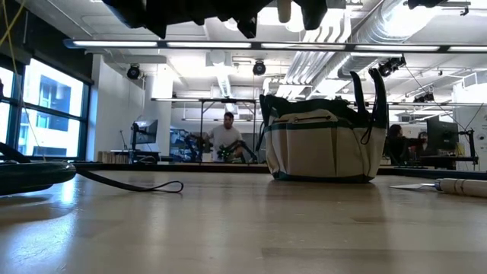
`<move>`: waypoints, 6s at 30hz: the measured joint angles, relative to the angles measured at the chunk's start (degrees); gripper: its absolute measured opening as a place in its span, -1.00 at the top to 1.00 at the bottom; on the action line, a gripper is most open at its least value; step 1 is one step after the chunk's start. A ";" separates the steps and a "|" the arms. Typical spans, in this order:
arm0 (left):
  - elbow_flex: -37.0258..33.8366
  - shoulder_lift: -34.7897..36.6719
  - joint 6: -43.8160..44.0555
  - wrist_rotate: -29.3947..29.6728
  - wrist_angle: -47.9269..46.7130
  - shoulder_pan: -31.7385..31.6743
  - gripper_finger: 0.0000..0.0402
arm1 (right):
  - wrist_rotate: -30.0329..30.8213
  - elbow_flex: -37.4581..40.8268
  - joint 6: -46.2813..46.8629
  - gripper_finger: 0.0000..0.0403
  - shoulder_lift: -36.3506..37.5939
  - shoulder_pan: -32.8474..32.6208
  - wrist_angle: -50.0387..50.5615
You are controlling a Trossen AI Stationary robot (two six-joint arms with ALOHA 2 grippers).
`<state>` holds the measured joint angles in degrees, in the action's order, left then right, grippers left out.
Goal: Pick & Place Garden tools in Gardening bag
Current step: Put the bottom left brown trowel into the light brown gardening bag
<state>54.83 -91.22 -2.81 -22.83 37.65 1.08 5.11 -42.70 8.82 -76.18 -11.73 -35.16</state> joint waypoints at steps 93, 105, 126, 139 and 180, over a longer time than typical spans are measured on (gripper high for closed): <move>0.00 0.09 12.58 48.92 -52.41 0.05 -0.28 | 27.00 0.02 -5.87 0.71 -12.68 7.73 3.53; 0.00 0.09 12.22 47.95 -52.31 0.04 -0.28 | 29.49 0.02 -10.20 0.71 -12.70 13.38 3.18; 0.00 0.09 12.11 47.23 -52.35 0.04 -0.28 | 28.70 0.02 -9.03 0.71 -18.58 16.63 -1.43; -0.02 0.09 11.99 49.86 -48.70 0.07 -0.28 | 28.18 0.00 -1.77 0.71 -18.58 14.94 4.37; -0.02 0.09 3.95 57.76 -17.20 -0.26 0.13 | 30.73 0.00 -1.53 0.71 -18.55 12.09 6.34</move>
<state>54.81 -91.13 1.14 34.93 20.45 0.82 35.83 -42.70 7.29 -94.73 0.36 -28.82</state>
